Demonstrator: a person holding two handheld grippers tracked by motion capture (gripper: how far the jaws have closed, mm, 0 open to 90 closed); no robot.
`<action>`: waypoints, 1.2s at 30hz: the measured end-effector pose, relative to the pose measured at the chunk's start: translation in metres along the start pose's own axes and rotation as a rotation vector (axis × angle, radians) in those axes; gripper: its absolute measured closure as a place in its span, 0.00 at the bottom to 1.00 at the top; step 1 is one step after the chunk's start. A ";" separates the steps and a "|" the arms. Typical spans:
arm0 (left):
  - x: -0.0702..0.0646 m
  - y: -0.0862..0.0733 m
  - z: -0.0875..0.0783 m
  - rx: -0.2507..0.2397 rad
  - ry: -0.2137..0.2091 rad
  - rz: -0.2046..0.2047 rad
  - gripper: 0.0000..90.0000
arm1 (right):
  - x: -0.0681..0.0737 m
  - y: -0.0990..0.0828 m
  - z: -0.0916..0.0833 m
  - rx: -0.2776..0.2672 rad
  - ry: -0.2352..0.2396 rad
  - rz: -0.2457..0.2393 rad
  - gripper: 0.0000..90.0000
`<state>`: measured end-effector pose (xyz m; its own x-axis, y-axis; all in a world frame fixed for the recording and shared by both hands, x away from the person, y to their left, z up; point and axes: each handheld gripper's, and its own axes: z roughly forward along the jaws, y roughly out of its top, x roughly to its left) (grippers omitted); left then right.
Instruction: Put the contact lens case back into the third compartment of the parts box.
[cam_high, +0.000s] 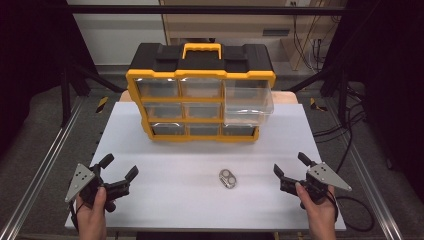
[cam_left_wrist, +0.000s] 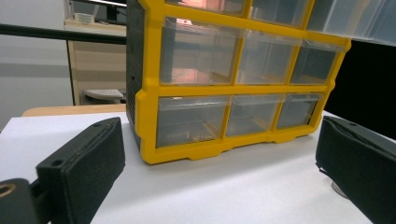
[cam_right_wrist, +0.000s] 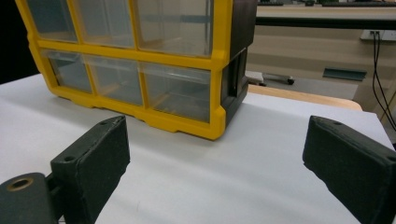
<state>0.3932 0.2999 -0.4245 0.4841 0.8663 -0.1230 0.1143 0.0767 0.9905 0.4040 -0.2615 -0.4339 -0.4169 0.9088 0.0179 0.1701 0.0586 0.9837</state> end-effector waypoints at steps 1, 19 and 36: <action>0.000 0.000 0.000 -0.002 0.000 -0.004 0.01 | 0.000 0.000 0.001 0.006 -0.005 -0.002 0.08; -0.001 0.000 0.000 -0.008 -0.006 -0.007 0.01 | 0.017 0.004 0.013 0.120 -0.020 0.034 0.10; -0.005 -0.001 0.003 0.006 -0.018 0.012 0.01 | 0.051 0.001 0.037 0.303 0.126 0.008 0.10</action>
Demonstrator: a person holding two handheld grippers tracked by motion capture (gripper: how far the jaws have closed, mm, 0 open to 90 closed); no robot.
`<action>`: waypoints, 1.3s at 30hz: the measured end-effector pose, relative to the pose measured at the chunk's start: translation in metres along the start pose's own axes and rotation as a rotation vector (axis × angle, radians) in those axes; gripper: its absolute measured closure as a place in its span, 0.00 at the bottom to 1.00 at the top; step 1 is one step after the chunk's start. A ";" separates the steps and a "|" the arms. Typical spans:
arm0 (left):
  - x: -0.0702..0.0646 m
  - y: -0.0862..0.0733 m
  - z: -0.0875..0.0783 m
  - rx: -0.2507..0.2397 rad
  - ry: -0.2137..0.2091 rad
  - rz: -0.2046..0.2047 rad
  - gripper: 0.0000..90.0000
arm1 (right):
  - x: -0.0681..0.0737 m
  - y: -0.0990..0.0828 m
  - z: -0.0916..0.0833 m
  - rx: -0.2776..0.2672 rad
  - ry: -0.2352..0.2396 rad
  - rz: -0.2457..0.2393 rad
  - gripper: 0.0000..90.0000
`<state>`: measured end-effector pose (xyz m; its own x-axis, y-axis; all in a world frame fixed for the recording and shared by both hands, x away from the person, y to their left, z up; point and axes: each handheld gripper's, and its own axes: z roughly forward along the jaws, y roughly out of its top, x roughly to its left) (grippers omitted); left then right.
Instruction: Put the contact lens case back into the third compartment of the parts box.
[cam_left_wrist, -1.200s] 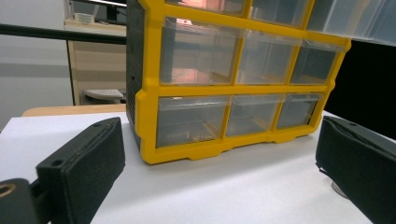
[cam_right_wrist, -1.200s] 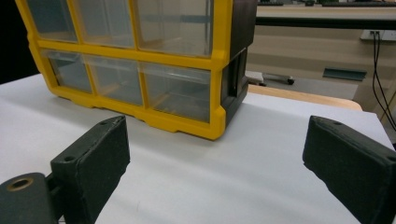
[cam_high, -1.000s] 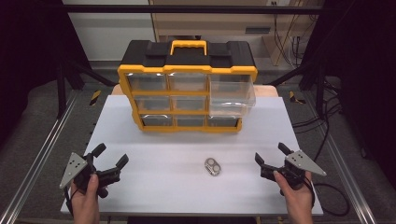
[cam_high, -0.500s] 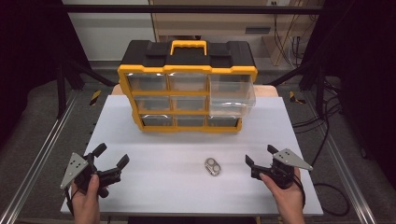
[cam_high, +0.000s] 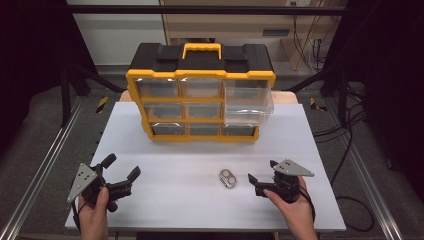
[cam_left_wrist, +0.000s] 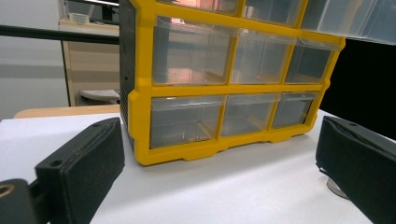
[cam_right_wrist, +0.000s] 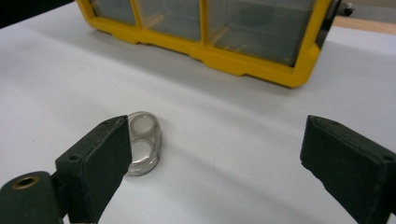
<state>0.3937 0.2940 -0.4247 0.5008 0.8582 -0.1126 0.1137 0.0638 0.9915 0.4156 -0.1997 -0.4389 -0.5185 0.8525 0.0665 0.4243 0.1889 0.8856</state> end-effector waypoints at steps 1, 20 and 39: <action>0.000 0.000 0.000 0.002 0.000 0.001 0.01 | 0.003 0.000 0.004 0.019 0.011 -0.011 0.09; -0.005 -0.002 0.004 0.023 -0.027 0.029 0.01 | 0.047 -0.004 0.053 0.228 0.107 -0.079 0.19; -0.010 0.000 0.006 0.029 -0.036 0.050 0.01 | 0.065 -0.004 0.087 0.328 0.068 -0.107 0.38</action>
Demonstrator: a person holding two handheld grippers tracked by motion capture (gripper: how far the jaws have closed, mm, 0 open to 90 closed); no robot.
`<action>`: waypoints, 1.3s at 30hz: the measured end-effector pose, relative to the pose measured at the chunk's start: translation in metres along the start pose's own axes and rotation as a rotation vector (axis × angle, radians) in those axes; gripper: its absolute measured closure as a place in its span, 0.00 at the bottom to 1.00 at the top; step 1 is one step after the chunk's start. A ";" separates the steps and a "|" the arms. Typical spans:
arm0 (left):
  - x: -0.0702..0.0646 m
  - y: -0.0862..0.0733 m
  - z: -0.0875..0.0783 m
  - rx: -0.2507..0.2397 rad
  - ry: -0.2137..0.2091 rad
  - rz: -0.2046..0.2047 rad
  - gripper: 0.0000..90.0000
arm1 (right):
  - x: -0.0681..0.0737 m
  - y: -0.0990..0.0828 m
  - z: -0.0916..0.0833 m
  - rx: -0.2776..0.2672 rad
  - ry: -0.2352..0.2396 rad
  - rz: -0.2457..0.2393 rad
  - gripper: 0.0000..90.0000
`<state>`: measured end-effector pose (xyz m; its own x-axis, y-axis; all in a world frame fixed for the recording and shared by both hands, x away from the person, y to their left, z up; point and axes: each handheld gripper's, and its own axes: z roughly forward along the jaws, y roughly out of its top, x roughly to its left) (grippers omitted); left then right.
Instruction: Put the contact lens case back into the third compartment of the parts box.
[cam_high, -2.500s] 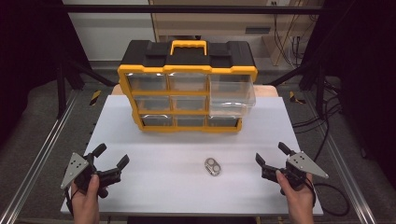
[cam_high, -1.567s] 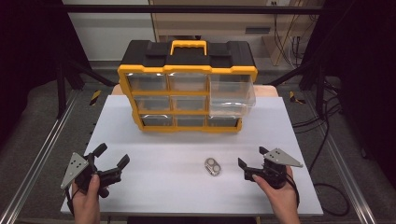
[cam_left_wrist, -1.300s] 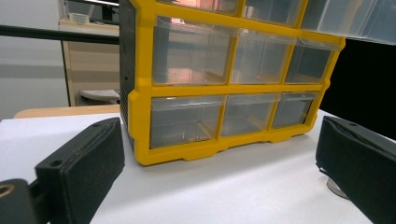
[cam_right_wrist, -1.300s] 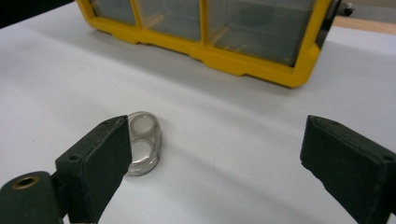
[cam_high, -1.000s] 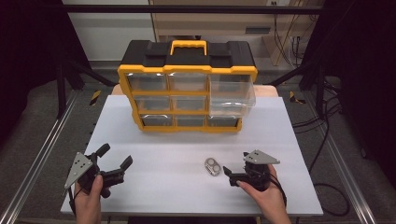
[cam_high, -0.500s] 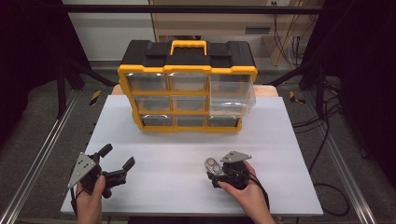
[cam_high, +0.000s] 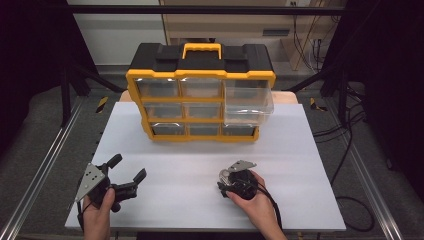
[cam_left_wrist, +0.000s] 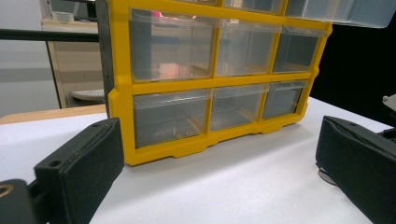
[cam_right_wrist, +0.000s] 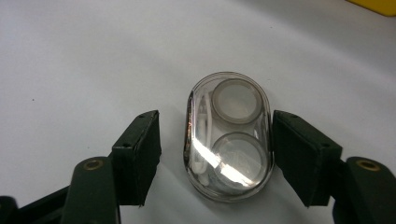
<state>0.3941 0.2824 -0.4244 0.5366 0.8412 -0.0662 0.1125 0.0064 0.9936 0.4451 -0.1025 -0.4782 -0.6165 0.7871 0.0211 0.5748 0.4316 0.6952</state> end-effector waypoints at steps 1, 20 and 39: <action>0.000 0.000 0.000 0.000 0.000 -0.001 0.01 | 0.000 0.000 0.000 0.002 -0.002 -0.001 0.39; 0.000 0.000 0.000 0.008 0.000 0.000 0.01 | -0.005 -0.002 -0.002 -0.005 -0.013 0.000 0.54; 0.002 0.000 -0.002 -0.006 0.013 -0.015 0.01 | -0.040 -0.009 -0.044 -0.119 -0.036 0.112 0.55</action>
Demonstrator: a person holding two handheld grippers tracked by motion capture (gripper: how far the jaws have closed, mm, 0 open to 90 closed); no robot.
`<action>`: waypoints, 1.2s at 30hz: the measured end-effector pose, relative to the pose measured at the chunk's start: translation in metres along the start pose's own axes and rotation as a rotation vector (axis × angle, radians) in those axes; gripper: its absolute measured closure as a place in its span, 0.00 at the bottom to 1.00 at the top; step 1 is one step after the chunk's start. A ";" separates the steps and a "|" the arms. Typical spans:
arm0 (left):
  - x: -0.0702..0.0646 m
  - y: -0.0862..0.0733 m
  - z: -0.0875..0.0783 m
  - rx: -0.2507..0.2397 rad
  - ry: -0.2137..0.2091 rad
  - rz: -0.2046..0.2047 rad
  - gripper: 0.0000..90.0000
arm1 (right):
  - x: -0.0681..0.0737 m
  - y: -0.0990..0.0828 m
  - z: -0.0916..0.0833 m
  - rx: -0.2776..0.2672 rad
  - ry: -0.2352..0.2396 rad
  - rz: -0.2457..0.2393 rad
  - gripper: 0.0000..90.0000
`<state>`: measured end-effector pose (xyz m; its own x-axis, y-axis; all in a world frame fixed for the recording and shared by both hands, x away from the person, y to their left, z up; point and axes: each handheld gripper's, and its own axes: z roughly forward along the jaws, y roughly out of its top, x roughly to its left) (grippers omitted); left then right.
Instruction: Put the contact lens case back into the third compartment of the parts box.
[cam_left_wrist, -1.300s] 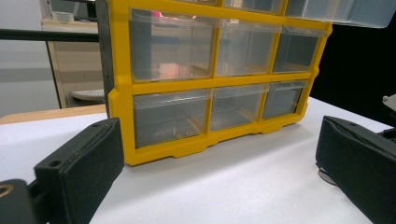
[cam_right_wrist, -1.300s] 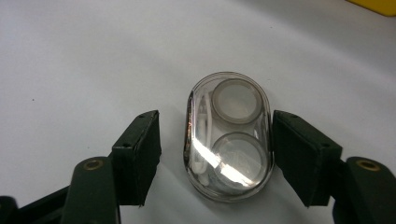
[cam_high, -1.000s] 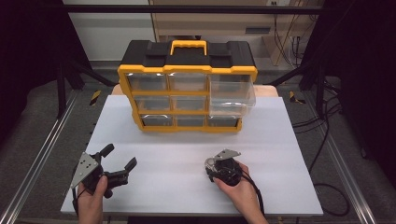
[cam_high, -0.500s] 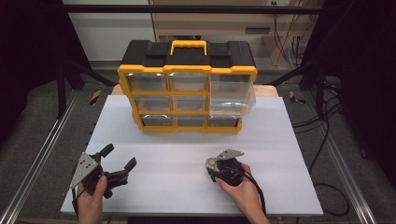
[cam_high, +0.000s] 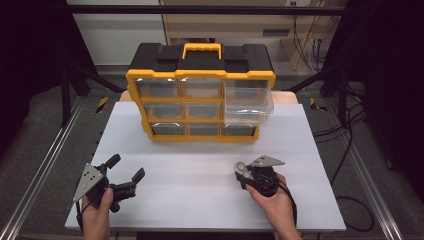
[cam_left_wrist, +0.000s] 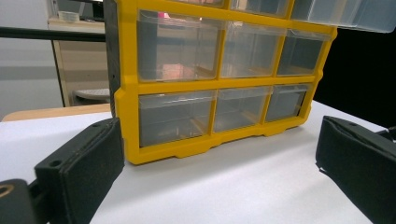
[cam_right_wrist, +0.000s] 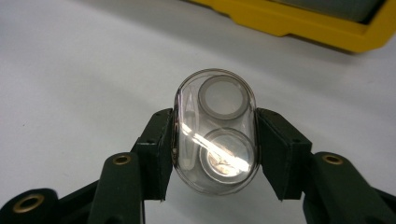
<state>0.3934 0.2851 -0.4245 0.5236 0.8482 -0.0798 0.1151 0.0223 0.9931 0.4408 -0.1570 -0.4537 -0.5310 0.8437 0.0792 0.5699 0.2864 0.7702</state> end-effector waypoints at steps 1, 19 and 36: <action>0.000 0.000 0.000 0.001 -0.001 0.001 0.01 | -0.005 0.000 -0.004 -0.014 -0.009 0.013 0.55; 0.003 0.000 -0.001 -0.010 0.013 -0.012 0.01 | -0.034 0.002 -0.025 -0.119 -0.064 0.066 0.55; 0.001 0.001 -0.002 -0.008 0.009 0.000 0.01 | -0.049 0.002 -0.044 -0.211 -0.115 0.125 0.55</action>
<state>0.3926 0.2874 -0.4234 0.5164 0.8528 -0.0787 0.1079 0.0263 0.9938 0.4398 -0.2177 -0.4280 -0.3831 0.9160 0.1192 0.4770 0.0857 0.8747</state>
